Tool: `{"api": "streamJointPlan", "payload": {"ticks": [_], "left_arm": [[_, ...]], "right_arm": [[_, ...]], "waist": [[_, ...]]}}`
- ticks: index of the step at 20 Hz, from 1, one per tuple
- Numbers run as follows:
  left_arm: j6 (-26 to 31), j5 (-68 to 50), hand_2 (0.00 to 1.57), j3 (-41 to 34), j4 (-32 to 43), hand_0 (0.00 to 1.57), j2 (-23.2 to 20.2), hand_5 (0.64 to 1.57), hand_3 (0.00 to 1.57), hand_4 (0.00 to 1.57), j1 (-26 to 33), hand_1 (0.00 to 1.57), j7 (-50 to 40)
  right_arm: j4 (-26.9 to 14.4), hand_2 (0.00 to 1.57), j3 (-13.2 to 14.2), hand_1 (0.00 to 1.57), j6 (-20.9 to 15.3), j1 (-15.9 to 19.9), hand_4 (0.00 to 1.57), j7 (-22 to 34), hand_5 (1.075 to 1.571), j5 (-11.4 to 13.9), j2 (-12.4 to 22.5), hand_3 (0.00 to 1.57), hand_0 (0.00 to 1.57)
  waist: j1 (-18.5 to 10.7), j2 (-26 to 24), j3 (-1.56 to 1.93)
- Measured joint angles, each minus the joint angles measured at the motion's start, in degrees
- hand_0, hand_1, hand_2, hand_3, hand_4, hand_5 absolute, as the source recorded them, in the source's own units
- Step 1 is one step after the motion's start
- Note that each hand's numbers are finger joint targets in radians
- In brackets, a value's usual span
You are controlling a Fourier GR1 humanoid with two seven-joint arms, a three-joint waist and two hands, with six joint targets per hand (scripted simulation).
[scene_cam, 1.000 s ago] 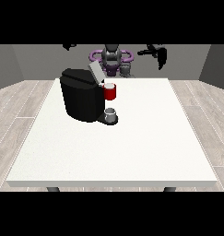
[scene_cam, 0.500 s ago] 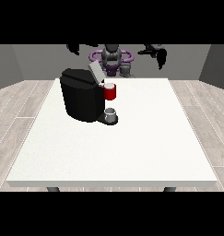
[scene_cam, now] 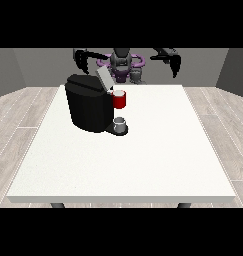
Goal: Insert the coffee pod into the coffee machine and close the lid
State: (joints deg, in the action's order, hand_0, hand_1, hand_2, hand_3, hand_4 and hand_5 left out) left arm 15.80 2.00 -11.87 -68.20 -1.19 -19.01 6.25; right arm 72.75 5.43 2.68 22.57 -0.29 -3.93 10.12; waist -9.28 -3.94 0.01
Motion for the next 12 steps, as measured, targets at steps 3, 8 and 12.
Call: {"api": "streamJointPlan", "payload": {"ticks": [3,8,12], "left_arm": [[-1.3,0.0,0.0,1.2,-3.7,0.0,0.1,1.571,0.0,0.0,1.4,0.0,-1.3],[-1.6,-1.5,0.0,1.8,-8.3,0.0,-1.1,1.571,0.0,0.0,3.2,0.0,-3.5],[-2.4,-2.1,0.0,1.8,-9.8,0.0,-1.7,1.571,0.0,0.0,4.0,0.0,-3.4]], "right_arm": [[-2.7,0.0,0.7,0.0,0.9,1.8,0.0,-1.4,1.571,-0.2,0.3,0.0,0.0],[-6.0,0.0,0.5,0.0,0.9,5.4,0.0,-1.7,1.571,0.9,0.0,0.0,0.0],[-7.4,0.0,-0.4,0.0,1.3,7.9,0.0,-1.5,1.571,2.2,0.1,0.0,0.0]], "waist": [[0.4,1.5,0.01],[1.0,3.2,0.01],[1.8,4.4,0.0]]}}
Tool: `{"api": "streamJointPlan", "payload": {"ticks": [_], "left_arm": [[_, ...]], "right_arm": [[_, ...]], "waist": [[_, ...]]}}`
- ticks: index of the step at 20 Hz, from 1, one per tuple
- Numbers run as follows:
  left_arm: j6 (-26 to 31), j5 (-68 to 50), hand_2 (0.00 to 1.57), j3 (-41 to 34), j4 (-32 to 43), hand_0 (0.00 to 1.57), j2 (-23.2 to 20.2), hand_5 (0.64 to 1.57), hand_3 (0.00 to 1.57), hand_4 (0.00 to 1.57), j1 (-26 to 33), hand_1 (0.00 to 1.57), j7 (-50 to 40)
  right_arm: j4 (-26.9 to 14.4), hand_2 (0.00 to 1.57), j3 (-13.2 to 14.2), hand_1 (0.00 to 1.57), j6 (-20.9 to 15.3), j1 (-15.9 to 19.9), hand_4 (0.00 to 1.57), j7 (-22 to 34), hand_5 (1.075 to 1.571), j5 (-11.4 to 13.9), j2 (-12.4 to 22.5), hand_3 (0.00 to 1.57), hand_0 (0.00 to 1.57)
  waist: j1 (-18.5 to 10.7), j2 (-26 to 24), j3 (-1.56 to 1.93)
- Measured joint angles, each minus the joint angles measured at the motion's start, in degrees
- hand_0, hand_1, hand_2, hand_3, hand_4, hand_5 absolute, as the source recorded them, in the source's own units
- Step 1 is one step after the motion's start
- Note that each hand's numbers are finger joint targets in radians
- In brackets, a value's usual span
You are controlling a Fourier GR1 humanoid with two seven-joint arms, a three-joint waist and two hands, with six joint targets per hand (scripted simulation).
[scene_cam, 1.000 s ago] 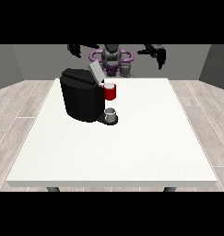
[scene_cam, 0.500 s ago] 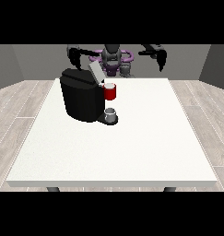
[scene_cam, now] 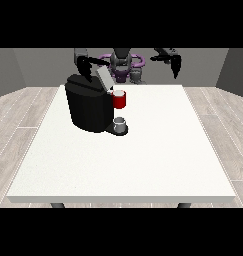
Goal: Insert the coffee pod into the coffee machine and close the lid
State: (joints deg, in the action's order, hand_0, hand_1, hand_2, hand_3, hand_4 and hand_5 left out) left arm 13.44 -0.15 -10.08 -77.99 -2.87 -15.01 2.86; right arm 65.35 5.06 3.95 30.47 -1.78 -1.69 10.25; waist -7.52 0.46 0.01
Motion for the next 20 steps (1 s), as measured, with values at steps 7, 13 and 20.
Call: {"api": "streamJointPlan", "payload": {"ticks": [7,13,20], "left_arm": [[0.2,-2.1,0.0,-1.5,-0.5,0.0,-2.8,1.571,0.0,0.0,-0.2,0.0,0.9],[-1.5,-1.4,0.0,-0.6,-0.9,0.0,-3.1,1.571,0.0,0.0,-1.1,0.0,0.6],[-2.1,-1.2,0.0,0.5,-0.8,0.0,-2.7,1.571,0.0,0.0,0.5,0.0,1.6]], "right_arm": [[-2.0,0.0,-0.4,0.0,-0.3,3.2,0.0,-1.8,1.571,1.6,-0.8,0.0,0.0],[-3.8,0.0,-0.3,0.0,-0.2,6.4,0.0,-3.2,1.571,2.2,-1.1,0.0,0.0],[-5.5,0.0,-0.2,0.0,-0.5,8.1,0.18,-3.5,1.571,2.9,-1.3,0.0,0.0]], "waist": [[0.6,2.0,-0.18],[0.5,3.4,-0.22],[0.4,3.3,-0.11]]}}
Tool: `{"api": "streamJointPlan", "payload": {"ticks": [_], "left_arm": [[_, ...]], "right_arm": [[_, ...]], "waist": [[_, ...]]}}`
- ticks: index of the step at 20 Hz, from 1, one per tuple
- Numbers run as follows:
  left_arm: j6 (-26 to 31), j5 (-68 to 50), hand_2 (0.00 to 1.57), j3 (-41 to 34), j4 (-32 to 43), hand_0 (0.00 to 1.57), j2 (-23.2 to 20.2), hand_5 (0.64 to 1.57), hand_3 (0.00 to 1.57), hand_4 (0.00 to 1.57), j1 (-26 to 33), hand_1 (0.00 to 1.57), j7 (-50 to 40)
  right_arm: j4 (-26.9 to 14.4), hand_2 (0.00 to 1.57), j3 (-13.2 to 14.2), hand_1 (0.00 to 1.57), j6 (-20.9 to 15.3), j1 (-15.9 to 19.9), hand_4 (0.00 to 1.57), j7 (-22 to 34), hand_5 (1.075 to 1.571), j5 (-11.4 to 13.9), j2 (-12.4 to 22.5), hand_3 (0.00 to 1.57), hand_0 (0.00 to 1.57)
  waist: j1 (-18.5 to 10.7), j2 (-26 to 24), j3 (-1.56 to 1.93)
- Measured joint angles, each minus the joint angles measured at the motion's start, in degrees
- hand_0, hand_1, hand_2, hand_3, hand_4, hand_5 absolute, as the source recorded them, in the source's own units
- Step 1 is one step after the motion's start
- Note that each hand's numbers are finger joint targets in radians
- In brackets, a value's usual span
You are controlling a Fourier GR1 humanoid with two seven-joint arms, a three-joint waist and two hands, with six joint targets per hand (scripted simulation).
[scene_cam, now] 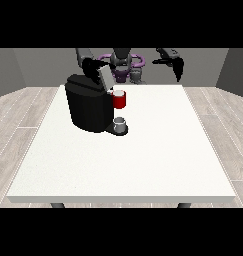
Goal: Insert the coffee pod into the coffee machine and close the lid
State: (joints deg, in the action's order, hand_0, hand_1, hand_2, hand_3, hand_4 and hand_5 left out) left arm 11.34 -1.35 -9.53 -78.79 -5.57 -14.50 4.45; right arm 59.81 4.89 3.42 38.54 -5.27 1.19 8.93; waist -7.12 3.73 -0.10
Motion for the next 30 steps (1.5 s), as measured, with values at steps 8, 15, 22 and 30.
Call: {"api": "streamJointPlan", "payload": {"ticks": [8,15,22,30], "left_arm": [[0.0,-0.4,0.0,-0.9,2.3,0.0,-1.4,1.571,0.0,0.16,-1.2,0.0,0.9],[0.6,-0.9,0.0,-0.4,2.6,0.0,-1.4,1.571,0.0,0.0,-1.9,0.0,0.7],[0.3,-0.2,0.0,1.1,1.6,0.0,-0.3,1.571,0.0,0.17,-1.6,0.0,2.1],[-0.8,-0.2,0.0,0.7,2.8,0.0,0.9,1.571,0.0,0.19,3.1,0.0,5.6]], "right_arm": [[-0.3,0.0,-1.0,0.0,-2.1,3.1,0.17,4.5,1.571,1.3,-0.9,0.0,0.0],[1.5,0.0,-1.4,0.0,-4.0,3.3,0.12,8.2,1.571,1.5,-1.0,0.0,0.0],[3.2,0.0,-5.0,0.0,-2.5,4.5,0.18,5.7,1.571,2.9,-3.0,0.0,0.0],[9.0,0.0,-11.7,0.0,-1.5,-7.1,0.16,-0.8,1.571,-1.6,-7.9,0.0,0.0]], "waist": [[0.0,0.5,0.43],[-0.9,0.8,0.77],[-2.0,-0.5,0.33],[2.7,-6.1,0.12]]}}
